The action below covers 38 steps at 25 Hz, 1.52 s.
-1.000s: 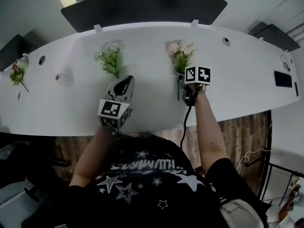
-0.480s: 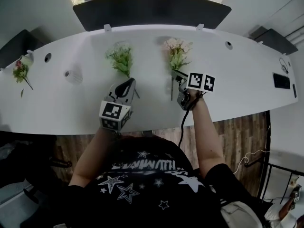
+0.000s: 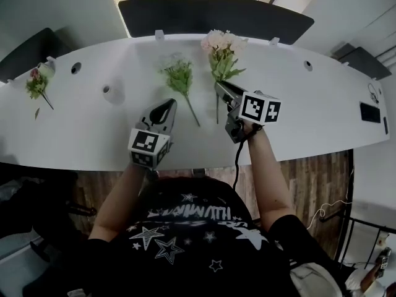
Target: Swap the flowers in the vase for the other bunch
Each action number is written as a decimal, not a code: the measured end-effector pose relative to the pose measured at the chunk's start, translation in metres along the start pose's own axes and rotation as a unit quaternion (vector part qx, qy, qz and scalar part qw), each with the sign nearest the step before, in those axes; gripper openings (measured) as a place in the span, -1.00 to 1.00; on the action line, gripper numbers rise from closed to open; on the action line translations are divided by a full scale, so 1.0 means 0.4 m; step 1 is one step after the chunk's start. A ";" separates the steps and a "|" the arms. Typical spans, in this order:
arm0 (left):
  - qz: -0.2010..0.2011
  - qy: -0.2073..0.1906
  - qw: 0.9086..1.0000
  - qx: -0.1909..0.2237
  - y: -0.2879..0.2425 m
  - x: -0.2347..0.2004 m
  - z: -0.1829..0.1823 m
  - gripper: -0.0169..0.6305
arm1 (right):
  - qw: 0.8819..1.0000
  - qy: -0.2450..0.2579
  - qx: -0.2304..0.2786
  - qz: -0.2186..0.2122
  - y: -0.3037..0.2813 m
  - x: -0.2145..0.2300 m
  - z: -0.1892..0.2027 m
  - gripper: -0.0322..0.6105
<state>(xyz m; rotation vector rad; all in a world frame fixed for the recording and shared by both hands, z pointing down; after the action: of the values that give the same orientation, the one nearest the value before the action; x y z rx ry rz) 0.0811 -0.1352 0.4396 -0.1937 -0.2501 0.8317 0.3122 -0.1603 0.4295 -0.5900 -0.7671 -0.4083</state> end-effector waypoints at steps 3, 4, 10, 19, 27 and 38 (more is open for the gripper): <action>-0.003 -0.003 1.000 0.003 0.032 -0.035 -0.005 -0.92 | 0.999 0.039 -0.001 -0.008 -0.028 -0.069 0.009 -0.70; -0.005 -0.003 1.000 0.006 0.043 -0.047 -0.008 -0.92 | 0.999 0.045 0.000 -0.015 -0.038 -0.091 0.015 -0.70; -0.030 0.003 0.999 0.036 0.119 -0.131 -0.004 -0.92 | 0.995 0.063 0.013 -0.072 -0.105 -0.235 0.050 -0.70; -0.063 0.007 0.997 0.041 0.246 -0.274 0.039 -0.92 | 0.987 0.099 0.041 -0.121 -0.224 -0.423 0.118 -0.70; -0.086 0.009 0.996 0.035 0.349 -0.403 0.095 -0.92 | 0.981 0.110 0.074 -0.142 -0.340 -0.550 0.178 -0.69; -0.047 0.028 0.999 0.005 0.372 -0.495 0.192 -0.62 | 0.973 0.128 0.121 -0.150 -0.444 -0.643 0.211 -0.69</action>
<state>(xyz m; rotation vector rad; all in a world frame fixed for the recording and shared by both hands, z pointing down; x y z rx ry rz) -0.1742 -0.1800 0.4448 -0.1939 -0.2019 0.7334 0.0026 -0.2095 0.3478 -0.1852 -0.6454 -0.6465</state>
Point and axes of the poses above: the fingertips, and each gripper's own axes: y backward along the fingers, x to its right, z out of its underside, the point moved 7 cm from there along y, backward along the fingers, and after that the axes turned 13 degrees about -y, right-handed, at the moved point
